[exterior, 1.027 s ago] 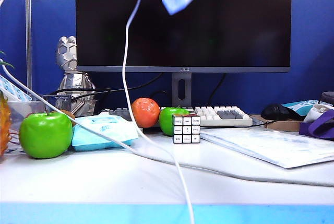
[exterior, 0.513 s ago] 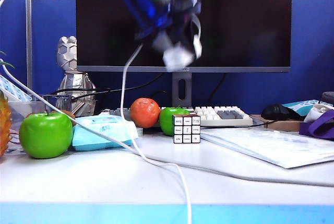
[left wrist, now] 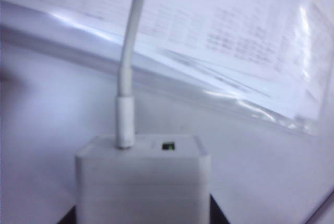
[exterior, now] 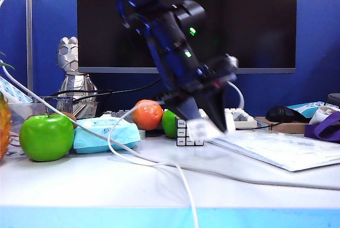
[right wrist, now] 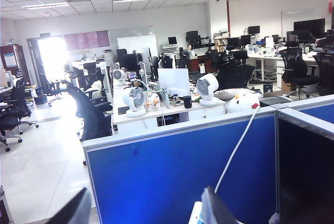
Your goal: Pick up the Type-C charging cable and the charging base, insert one end of the Type-C charger into the corresponding slot on the base, and finally place the plugged-in charger back on the table.
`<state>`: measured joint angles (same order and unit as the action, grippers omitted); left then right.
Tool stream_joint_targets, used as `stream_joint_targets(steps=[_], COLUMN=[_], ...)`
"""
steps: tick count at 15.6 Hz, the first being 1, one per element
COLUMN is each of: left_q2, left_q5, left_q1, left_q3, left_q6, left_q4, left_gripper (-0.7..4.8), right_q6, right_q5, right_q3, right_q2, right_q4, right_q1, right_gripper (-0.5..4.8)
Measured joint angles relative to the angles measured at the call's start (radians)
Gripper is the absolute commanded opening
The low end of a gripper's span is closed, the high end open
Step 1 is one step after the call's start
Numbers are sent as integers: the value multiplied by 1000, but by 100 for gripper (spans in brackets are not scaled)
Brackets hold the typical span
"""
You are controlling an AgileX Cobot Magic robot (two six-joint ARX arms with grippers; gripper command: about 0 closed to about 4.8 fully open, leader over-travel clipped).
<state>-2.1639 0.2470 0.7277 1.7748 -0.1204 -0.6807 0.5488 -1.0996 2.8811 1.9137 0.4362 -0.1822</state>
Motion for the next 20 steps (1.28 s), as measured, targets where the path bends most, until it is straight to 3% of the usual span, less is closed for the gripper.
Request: stream_joint_targets(steps=[2,4,6,8,9,11,12,15,19,20], left_q2=[-24,-32,-32,-32,-31,-29,-27,69,200,223], left_q5=[-24,-82,-87,-87,-87,-87,-87,-90,-90,-90], left_q1=[9,16,16,16,16,16,16,17,20,20], left_q3=[0,0,0,0,1,1,1,1,3,3], left_q6=[-3,-18,-22,-25,-36,-44,-45,-43,-44,-44], left_q4=[3,5,4,3,1,-29,-37,-63,-52,-49], left_gripper=[26,198,226,362,377,340,180,80,49,49], right_q6=[0,0,-2,-4,-5,-5,-5,-21,-24,-24], right_q5=[0,0,-1,-1,-1,-1,0,4,27,26], right_q3=[0,0,0,0,0,0,0,0,0,0], right_q2=[0,0,0,0,0,0,0,0,-1,-1], right_q4=[12,26,26,26,27,39,42,43,43,45], right_q1=[0,0,0,0,0,0,0,1,26,24], right_gripper=[283,283,283,283,283,283,283,245,194,154])
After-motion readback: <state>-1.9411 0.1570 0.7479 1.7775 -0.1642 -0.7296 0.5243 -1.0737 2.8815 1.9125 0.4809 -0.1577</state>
